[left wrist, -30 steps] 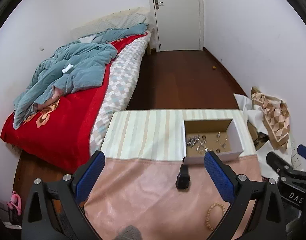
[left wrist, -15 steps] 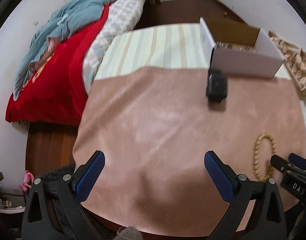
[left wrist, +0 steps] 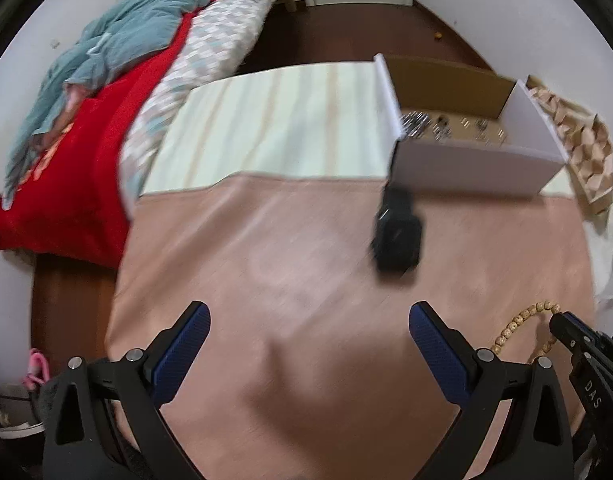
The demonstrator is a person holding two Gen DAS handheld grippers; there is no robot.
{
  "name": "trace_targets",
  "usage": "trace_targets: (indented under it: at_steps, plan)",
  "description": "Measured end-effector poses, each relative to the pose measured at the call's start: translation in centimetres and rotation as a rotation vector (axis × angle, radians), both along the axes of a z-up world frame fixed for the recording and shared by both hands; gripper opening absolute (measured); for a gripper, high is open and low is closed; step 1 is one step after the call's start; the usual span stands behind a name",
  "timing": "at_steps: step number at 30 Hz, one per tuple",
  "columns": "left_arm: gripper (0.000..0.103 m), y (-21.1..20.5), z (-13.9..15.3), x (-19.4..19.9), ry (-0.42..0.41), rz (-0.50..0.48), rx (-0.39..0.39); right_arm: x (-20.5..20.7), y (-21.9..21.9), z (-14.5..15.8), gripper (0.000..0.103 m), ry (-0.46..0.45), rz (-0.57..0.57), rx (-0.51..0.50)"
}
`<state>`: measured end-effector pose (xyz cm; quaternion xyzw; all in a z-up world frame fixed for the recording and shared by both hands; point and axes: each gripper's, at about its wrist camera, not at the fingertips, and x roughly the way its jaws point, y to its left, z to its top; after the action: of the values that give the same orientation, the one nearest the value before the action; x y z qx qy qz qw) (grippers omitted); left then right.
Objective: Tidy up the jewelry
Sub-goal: 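Close the right tool on the wooden bead bracelet while the left tool grasps the black smartwatch, then carry the smartwatch and bead bracelet into the white box and open both tools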
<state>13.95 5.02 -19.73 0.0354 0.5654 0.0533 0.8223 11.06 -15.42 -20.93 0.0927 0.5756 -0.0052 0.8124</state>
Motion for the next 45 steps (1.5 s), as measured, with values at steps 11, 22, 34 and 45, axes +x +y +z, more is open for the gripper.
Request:
trace_targets:
  at_steps: [11,22,34,45]
  plan:
    - [0.094,-3.5,-2.2,5.3,0.013,-0.068,-0.009,3.0,-2.8,-0.9,0.009,-0.008,-0.067,0.004]
    - [0.031,-3.9,-3.5,5.3,0.039,-0.082,-0.01,3.7,-3.5,-2.0,0.009,-0.004,-0.063,0.023]
    - [0.029,-4.3,2.1,3.3,-0.069,-0.113,-0.028,3.3,-2.7,3.8,0.009,-0.111,-0.012,0.067]
    - [0.029,-4.1,10.5,5.3,-0.185,-0.15,-0.143,6.5,-1.4,13.1,0.009,-0.278,0.053,0.13]
